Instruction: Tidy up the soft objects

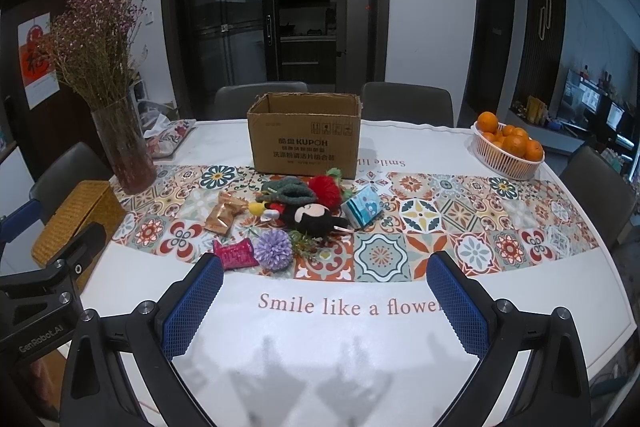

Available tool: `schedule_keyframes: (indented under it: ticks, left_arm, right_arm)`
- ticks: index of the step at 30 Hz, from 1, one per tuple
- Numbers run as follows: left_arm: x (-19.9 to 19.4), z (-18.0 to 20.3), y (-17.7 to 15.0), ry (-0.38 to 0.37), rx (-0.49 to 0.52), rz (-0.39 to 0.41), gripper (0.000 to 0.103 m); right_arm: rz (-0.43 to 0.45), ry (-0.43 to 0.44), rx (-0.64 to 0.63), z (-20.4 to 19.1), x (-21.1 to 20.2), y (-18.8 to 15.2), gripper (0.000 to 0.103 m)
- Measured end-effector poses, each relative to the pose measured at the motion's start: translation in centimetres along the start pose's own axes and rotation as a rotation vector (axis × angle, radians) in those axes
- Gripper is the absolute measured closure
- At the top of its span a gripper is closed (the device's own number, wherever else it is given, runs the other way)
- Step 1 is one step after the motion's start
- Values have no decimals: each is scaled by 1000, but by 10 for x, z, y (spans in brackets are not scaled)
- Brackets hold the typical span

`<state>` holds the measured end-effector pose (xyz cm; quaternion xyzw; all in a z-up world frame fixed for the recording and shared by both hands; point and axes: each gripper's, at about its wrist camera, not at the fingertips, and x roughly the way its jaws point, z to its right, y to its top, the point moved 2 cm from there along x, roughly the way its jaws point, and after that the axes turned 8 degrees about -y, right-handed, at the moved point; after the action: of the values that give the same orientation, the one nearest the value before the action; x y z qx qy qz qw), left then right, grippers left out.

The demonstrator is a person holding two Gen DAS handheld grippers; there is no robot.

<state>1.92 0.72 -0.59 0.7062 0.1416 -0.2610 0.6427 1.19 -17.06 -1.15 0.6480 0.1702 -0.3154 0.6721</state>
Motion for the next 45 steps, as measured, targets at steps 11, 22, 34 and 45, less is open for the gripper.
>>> schedule_keyframes:
  ticks: [11,22,34,45]
  left_arm:
    - [4,-2,-2,0,-4,-6,0]
    - [6,-3,-4,-1,-6,-9,0]
    - [8,-4,-4,-14,-7,-12,0]
    - [12,-7,-2,-22,-10,-21,0]
  right_arm:
    - [-2,0,-1,-2,1,-1,0]
    - [-4,-1,-3,-4,2,0,0]
    - [-6,1,-6,-8,6,0,0]
    - [-14,2,-10,-14,10,0,0]
